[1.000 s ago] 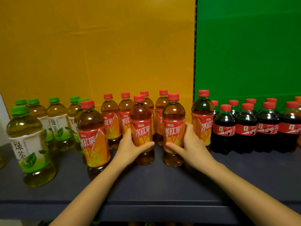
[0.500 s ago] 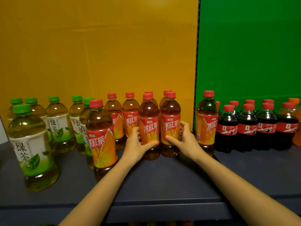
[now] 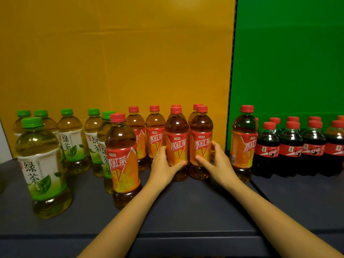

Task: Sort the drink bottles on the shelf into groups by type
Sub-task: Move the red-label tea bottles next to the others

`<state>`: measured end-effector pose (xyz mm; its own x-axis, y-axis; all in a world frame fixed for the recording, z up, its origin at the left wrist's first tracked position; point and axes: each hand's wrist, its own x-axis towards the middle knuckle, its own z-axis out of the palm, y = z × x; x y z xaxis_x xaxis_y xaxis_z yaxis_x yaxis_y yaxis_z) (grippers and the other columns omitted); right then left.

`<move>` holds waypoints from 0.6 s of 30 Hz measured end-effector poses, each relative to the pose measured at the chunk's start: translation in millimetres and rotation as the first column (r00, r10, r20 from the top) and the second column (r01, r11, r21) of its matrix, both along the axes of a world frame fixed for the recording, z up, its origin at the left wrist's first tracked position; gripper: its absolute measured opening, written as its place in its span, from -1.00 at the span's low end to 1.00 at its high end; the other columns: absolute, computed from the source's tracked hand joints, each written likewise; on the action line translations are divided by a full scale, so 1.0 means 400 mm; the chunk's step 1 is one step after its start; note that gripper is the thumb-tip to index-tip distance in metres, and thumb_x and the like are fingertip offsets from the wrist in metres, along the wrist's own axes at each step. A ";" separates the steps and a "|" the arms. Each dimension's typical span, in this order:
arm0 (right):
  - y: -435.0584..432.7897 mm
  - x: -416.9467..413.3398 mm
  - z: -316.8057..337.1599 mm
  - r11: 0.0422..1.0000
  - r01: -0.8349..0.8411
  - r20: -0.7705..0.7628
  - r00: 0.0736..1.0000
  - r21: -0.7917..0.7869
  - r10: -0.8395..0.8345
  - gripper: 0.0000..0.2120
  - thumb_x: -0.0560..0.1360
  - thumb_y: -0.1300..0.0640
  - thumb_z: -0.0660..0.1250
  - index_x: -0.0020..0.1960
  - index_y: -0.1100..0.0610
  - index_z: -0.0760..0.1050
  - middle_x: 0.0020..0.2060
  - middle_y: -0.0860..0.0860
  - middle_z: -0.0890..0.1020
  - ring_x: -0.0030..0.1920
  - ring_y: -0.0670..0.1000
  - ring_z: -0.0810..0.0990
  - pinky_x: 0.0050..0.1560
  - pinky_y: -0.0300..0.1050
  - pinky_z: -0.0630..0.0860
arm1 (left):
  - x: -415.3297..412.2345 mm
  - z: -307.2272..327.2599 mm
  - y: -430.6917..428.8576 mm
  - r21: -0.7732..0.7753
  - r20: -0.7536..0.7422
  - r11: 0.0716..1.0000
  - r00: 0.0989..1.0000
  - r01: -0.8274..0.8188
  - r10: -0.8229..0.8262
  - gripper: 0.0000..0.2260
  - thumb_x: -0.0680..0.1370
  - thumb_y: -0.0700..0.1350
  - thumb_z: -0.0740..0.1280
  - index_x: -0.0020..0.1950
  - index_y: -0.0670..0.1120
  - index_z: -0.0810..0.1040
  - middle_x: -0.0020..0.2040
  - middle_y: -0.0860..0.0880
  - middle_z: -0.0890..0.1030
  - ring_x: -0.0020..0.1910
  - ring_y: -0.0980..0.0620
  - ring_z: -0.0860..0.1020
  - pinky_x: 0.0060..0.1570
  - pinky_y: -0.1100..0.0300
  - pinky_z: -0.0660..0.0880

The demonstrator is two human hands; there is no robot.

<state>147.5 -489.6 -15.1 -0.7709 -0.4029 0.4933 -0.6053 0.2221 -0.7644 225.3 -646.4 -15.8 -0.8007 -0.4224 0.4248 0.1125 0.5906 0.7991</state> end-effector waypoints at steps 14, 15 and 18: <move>0.178 0.074 0.056 0.950 0.276 -0.345 0.886 -0.145 -0.310 -0.76 0.45 0.26 0.35 0.10 0.15 0.46 0.01 -0.01 0.49 0.02 -0.04 0.48 -0.05 -0.28 0.37 | 0.316 0.024 -0.001 -0.213 -0.365 0.974 0.931 -0.074 -0.009 -0.86 0.40 -0.22 0.43 -0.13 -0.01 0.57 -0.15 0.11 0.59 -0.10 0.20 0.57 -0.12 0.47 0.46; 0.184 0.071 0.058 0.929 0.321 -0.342 0.865 -0.185 -0.367 -0.75 0.44 0.26 0.36 0.09 0.17 0.45 0.01 0.00 0.46 0.04 -0.02 0.46 -0.02 -0.24 0.34 | 0.327 0.022 -0.011 -0.210 -0.425 0.968 0.904 -0.140 0.038 -0.86 0.39 -0.24 0.42 -0.14 -0.03 0.56 -0.19 0.11 0.58 -0.10 0.21 0.55 -0.11 0.49 0.43; 0.196 0.045 0.051 0.882 0.411 -0.207 0.865 -0.233 -0.458 -0.58 0.41 0.22 0.40 0.20 0.23 0.34 0.11 0.12 0.41 0.13 -0.01 0.39 0.10 -0.15 0.32 | 0.338 0.010 -0.050 -0.114 -0.530 0.944 0.823 -0.310 0.206 -0.65 0.34 -0.18 0.45 0.04 0.03 0.43 -0.01 0.00 0.49 -0.01 0.29 0.46 -0.01 0.55 0.37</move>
<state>165.4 -411.0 5.1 -0.6892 0.0550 0.7225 -0.6535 0.3837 -0.6525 360.4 -666.2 -11.8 -0.3256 -0.4538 0.8295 0.2901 0.7870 0.5444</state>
